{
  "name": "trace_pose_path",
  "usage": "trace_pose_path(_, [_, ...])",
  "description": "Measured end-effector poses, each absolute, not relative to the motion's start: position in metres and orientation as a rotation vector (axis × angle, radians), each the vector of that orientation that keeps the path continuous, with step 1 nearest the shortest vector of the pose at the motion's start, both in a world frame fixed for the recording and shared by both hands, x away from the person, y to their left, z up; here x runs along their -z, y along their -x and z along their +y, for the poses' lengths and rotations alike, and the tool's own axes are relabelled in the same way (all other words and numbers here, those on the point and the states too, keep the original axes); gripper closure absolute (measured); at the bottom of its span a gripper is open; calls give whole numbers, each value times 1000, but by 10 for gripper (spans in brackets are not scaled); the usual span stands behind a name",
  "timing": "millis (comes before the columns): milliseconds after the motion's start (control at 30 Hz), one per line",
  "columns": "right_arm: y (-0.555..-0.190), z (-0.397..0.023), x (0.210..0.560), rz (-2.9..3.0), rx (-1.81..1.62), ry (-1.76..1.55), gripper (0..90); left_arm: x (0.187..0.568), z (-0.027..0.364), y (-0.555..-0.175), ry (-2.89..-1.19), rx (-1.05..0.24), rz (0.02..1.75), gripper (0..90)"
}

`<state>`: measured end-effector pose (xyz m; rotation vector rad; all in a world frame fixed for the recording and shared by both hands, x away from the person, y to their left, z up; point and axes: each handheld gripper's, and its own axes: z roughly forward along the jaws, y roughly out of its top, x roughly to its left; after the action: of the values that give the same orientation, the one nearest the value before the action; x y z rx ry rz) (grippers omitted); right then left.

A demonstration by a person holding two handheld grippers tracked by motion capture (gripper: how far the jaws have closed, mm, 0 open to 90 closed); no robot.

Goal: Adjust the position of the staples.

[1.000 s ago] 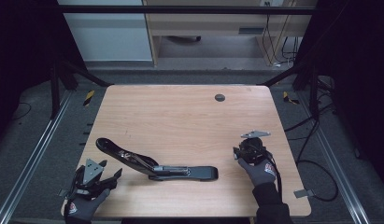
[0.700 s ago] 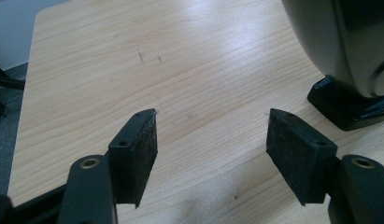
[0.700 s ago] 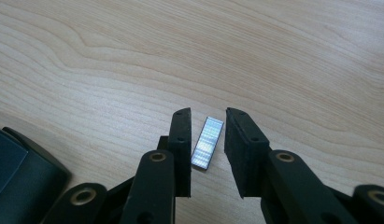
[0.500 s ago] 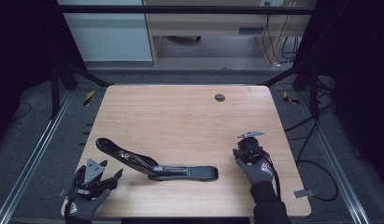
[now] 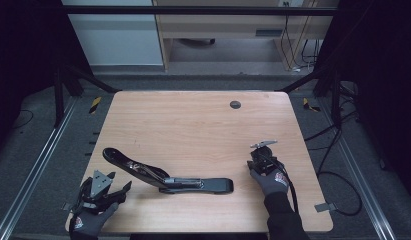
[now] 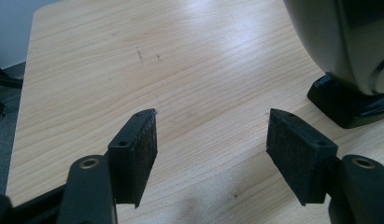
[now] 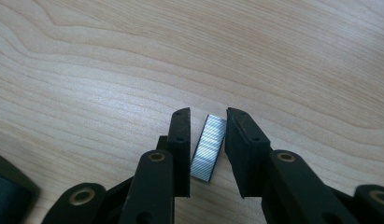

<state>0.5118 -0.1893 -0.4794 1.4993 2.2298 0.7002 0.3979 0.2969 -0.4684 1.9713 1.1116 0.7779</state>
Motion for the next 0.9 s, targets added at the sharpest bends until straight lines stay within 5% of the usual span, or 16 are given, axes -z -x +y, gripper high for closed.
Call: trace_pose_path(900, [-479, -208, 470, 2356, -770, -1344, 785, 468, 297, -398, -1980, -780, 1109, 333])
